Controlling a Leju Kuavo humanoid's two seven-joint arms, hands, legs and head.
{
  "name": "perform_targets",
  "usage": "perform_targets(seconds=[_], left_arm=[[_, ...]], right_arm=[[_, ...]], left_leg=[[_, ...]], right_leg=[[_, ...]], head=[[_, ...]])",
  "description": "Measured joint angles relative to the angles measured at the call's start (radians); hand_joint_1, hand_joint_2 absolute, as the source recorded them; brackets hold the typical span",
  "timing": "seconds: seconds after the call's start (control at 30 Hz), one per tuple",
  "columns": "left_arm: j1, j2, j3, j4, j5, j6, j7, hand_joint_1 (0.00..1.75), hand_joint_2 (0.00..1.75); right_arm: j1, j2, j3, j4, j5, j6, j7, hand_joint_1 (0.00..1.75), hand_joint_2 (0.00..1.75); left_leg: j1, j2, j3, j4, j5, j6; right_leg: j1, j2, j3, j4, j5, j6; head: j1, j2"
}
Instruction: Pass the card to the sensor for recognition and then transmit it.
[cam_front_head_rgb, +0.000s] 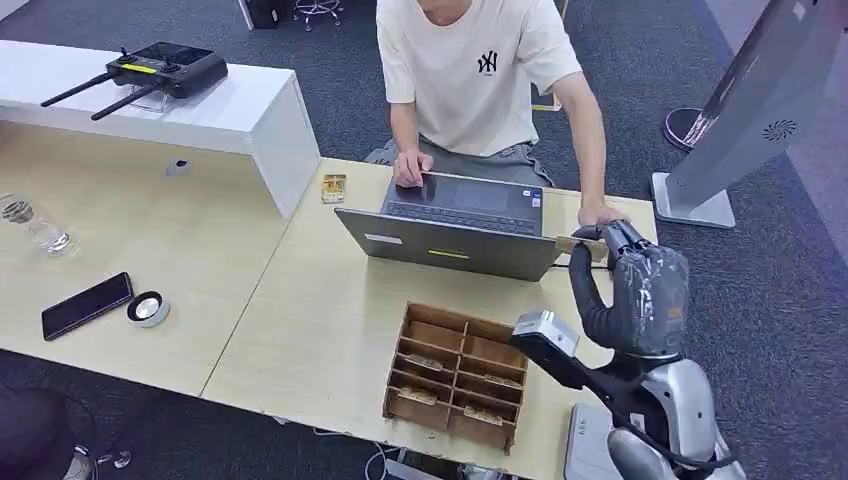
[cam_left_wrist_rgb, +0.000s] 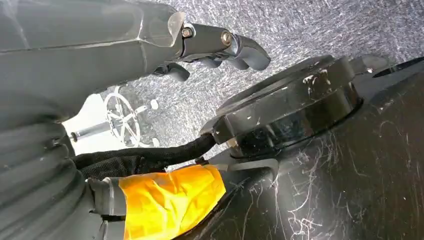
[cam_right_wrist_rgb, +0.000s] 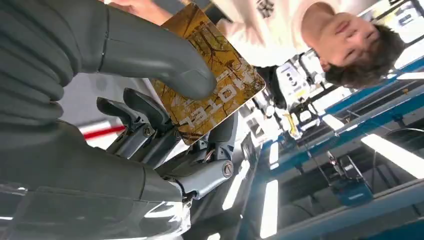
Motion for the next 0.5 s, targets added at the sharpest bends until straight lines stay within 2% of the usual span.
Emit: perform_targets(seconds=[0.2,0.27,0.37,0.5], left_arm=[[0.006,0.001,0.006,-0.005,-0.012,0.000,0.003,0.00,1.75],[0.023,0.001,0.032,-0.014,-0.053,0.000,0.021,0.00,1.75],[0.089,0.003,0.130,-0.045,-0.120,0.000,0.052,0.00,1.75],[0.127,0.000,0.188,-0.062,-0.155,0.000,0.074,0.00,1.75]], right_arm=[[0.014,0.005,-0.012,-0.016,-0.036,-0.004,-0.011,1.75,1.75],[0.051,0.014,-0.039,-0.060,-0.128,-0.009,-0.040,1.75,1.75],[0.161,0.020,-0.100,-0.166,-0.364,-0.010,-0.115,1.75,1.75],[0.226,0.020,-0.138,-0.208,-0.460,-0.009,-0.150,1.75,1.75]], left_leg=[[0.000,0.000,0.000,0.000,0.000,0.000],[0.000,0.000,0.000,0.000,0.000,0.000],[0.000,0.000,-0.001,0.000,0.000,0.000],[0.000,0.000,-0.001,0.000,0.000,0.000]], right_leg=[[0.000,0.000,0.000,0.000,0.000,0.000],[0.000,0.000,0.000,0.000,0.000,0.000],[0.000,0.000,-0.001,0.000,0.000,0.000],[0.000,0.000,-0.001,-0.001,0.000,0.000]], head=[[0.000,0.000],[0.000,0.000],[0.000,0.000],[0.000,0.000]])
